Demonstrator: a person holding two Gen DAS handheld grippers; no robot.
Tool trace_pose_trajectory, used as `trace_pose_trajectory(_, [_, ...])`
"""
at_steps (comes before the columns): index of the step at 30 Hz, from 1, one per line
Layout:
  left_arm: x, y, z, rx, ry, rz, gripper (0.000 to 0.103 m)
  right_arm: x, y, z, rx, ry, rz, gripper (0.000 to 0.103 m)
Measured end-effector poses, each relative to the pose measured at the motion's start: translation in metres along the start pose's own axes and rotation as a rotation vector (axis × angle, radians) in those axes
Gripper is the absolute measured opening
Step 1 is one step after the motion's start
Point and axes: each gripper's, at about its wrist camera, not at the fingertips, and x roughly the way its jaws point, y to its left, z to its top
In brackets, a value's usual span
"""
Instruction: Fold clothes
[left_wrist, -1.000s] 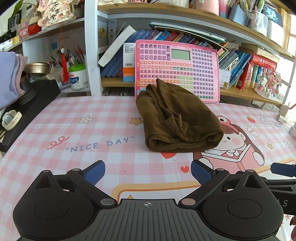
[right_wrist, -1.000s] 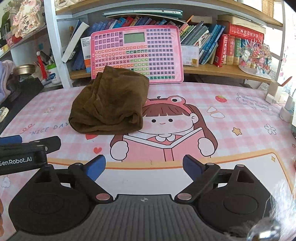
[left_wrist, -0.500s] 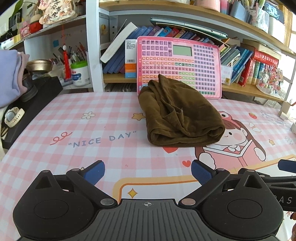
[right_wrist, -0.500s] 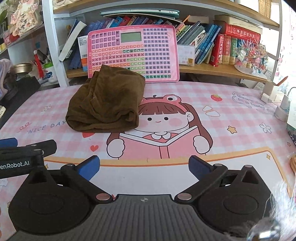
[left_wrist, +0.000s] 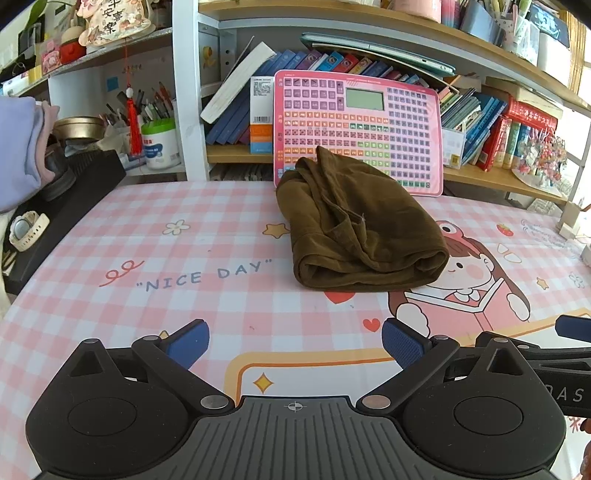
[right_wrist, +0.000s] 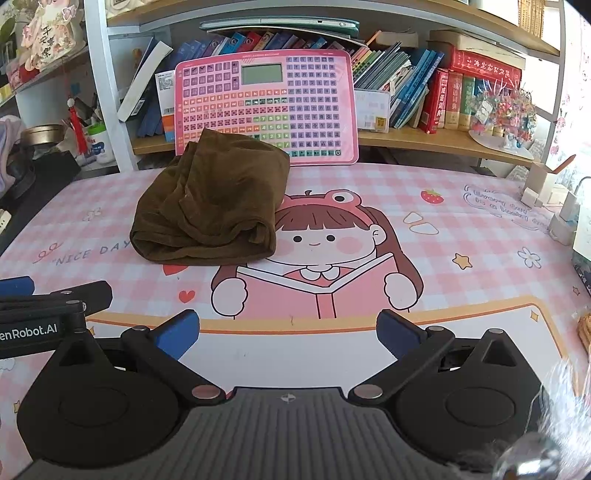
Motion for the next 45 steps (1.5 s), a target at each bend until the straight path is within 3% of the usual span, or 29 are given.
trace_pose_trajectory(45, [-0.0023, -0.0027, 0.0005, 0.014, 0.000, 0.009, 0.101, -0.0019, -0.0023, -0.0005, 0.002, -0.004, 0.000, 0.103])
